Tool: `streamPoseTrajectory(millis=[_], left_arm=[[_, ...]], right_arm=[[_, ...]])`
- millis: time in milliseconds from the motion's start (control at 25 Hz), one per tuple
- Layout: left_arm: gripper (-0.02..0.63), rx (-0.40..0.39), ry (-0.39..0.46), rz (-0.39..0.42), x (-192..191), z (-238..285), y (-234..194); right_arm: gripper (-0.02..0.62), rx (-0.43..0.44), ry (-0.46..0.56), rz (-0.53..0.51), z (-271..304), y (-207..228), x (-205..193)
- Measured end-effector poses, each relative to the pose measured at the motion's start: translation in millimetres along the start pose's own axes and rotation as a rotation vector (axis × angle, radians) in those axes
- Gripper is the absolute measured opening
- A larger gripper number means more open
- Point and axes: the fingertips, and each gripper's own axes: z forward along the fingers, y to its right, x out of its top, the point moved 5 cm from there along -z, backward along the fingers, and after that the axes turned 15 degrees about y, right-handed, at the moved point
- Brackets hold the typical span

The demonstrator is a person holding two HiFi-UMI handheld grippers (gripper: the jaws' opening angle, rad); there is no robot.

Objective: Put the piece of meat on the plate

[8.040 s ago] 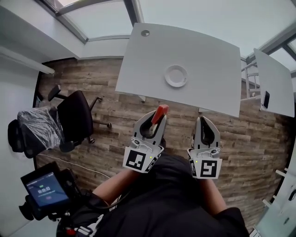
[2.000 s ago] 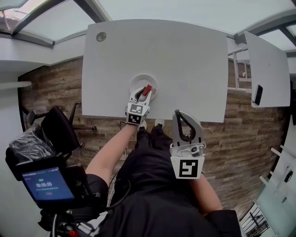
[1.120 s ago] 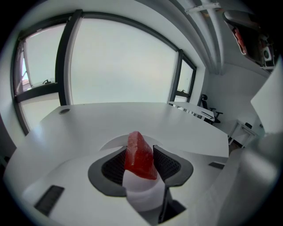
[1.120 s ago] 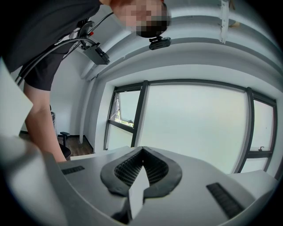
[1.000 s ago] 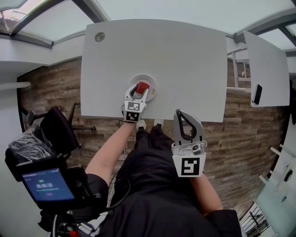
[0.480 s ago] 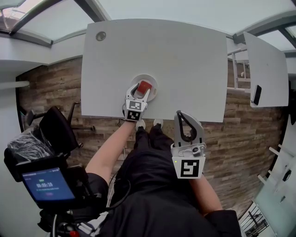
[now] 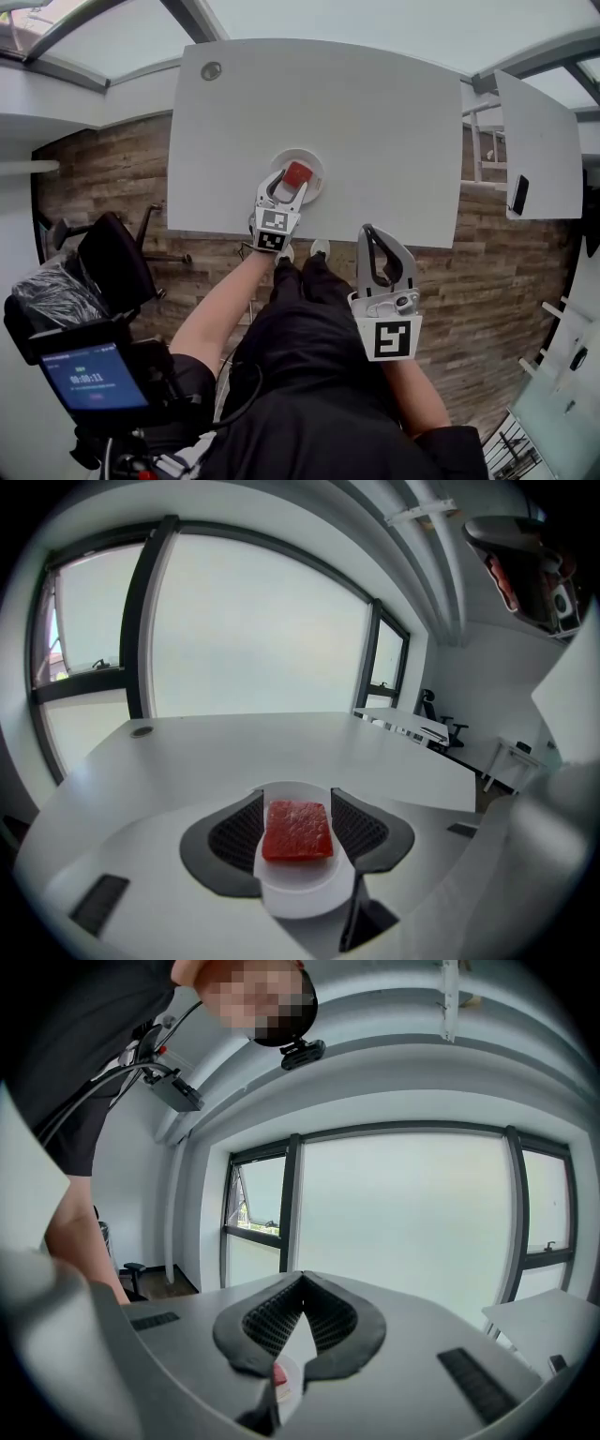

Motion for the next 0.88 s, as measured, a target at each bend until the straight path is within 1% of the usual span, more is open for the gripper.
streamPoseTrajectory(millis=[80, 160, 240, 320, 520, 560, 600, 680, 880], left_arm=[[0.209, -0.003, 0.025, -0.002, 7, -2, 3], [0.209, 0.009, 0.047, -0.038, 16, -18, 2], [0.209, 0.032, 0.089, -0.068, 31, -35, -2], [0.209, 0.044, 0.118, -0.058, 45, -47, -1], [0.207, 0.04, 0.133, -0.016, 62, -75, 12], [0.197, 0.043, 0.141, -0.015, 64, -82, 14], [0.159, 0.048, 0.153, -0.015, 68, -90, 15], [0.126, 0.062, 0.181, -0.016, 77, -106, 20], [0.123, 0.086, 0.255, -0.003, 106, -153, 29]], right_arm=[[0.003, 0.0, -0.008, -0.003, -2, -2, -1], [0.003, -0.007, -0.013, -0.002, -6, -15, 4], [0.003, -0.017, -0.004, 0.0, -9, -27, 12], [0.003, -0.021, 0.009, 0.006, -11, -32, 17], [0.003, -0.037, 0.031, 0.048, -21, -40, 25], [0.003, -0.037, 0.033, 0.049, -23, -42, 25], [0.003, -0.036, 0.033, 0.05, -25, -44, 25], [0.003, -0.038, 0.039, 0.051, -30, -49, 27], [0.003, -0.032, 0.069, 0.041, -47, -67, 47]])
